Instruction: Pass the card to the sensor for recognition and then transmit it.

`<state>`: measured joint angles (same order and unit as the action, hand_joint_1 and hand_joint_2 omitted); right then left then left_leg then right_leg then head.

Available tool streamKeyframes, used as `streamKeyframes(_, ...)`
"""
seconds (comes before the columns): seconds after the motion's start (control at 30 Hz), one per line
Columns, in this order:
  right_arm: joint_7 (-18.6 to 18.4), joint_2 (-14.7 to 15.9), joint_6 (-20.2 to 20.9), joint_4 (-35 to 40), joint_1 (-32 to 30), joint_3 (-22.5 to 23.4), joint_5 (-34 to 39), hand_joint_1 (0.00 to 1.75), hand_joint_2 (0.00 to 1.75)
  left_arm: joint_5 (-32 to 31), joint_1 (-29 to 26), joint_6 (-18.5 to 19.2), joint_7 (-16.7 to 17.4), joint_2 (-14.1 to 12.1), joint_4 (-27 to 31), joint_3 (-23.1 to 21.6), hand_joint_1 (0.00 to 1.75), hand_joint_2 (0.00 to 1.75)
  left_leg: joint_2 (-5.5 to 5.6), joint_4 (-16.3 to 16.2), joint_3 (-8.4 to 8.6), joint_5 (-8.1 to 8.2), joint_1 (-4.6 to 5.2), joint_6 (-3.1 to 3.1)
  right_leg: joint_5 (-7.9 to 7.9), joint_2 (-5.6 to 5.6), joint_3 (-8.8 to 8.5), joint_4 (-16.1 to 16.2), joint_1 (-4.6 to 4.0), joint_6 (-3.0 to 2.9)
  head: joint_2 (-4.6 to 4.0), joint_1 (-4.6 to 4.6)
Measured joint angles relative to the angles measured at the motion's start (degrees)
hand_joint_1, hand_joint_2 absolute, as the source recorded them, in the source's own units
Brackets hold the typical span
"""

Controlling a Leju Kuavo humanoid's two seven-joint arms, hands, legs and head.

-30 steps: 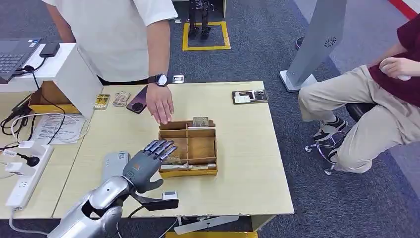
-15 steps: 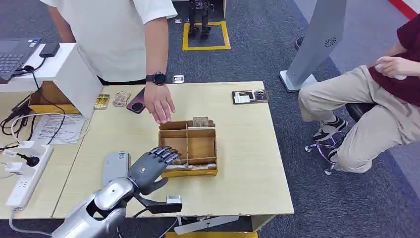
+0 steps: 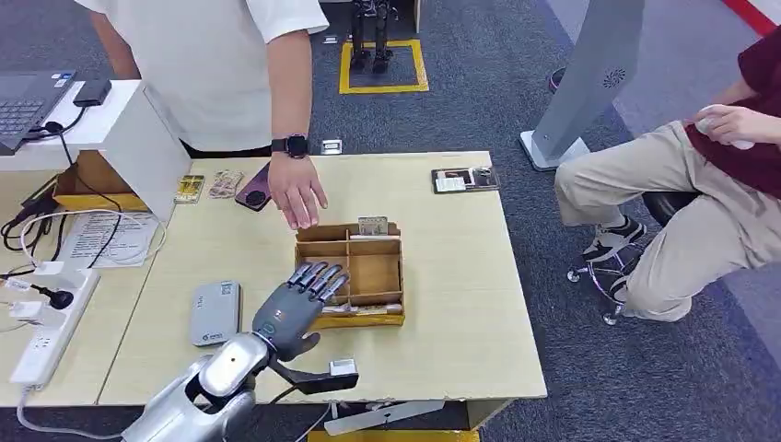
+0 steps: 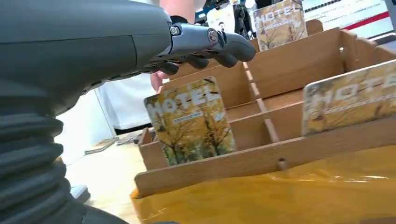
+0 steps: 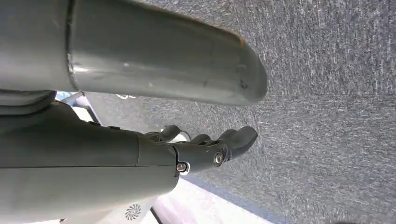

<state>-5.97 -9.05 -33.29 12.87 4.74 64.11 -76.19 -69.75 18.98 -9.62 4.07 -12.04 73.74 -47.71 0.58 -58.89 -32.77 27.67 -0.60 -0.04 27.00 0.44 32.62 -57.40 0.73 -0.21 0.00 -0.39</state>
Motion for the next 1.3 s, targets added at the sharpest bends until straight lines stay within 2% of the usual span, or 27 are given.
streamKeyframes(0.3,0.0,0.0,0.0,0.0,0.0,0.0,-0.1,0.00,0.00,-1.8,-0.4,-1.7,1.1,1.0,0.0,0.0,0.00,1.75,0.00,0.0,0.00,0.00,-0.01,0.00,0.00,0.00,0.00,0.0,0.00,0.00,0.00,0.00)
streamKeyframes(0.47,-0.2,0.0,0.0,0.0,0.0,0.0,0.1,0.00,0.00,-4.5,-1.3,-4.8,4.0,1.9,0.0,0.4,0.00,1.75,0.01,0.0,-0.02,0.00,0.00,0.00,0.00,0.00,0.00,0.0,0.00,0.00,0.00,0.00)
streamKeyframes(1.3,-0.3,0.0,-0.1,0.0,-0.1,0.0,0.4,0.00,0.00,-8.3,-2.9,-5.5,6.8,4.1,0.0,3.6,0.00,1.75,0.01,0.0,-0.02,0.00,0.00,0.00,0.00,-0.01,0.00,0.0,0.00,0.01,0.00,0.00)
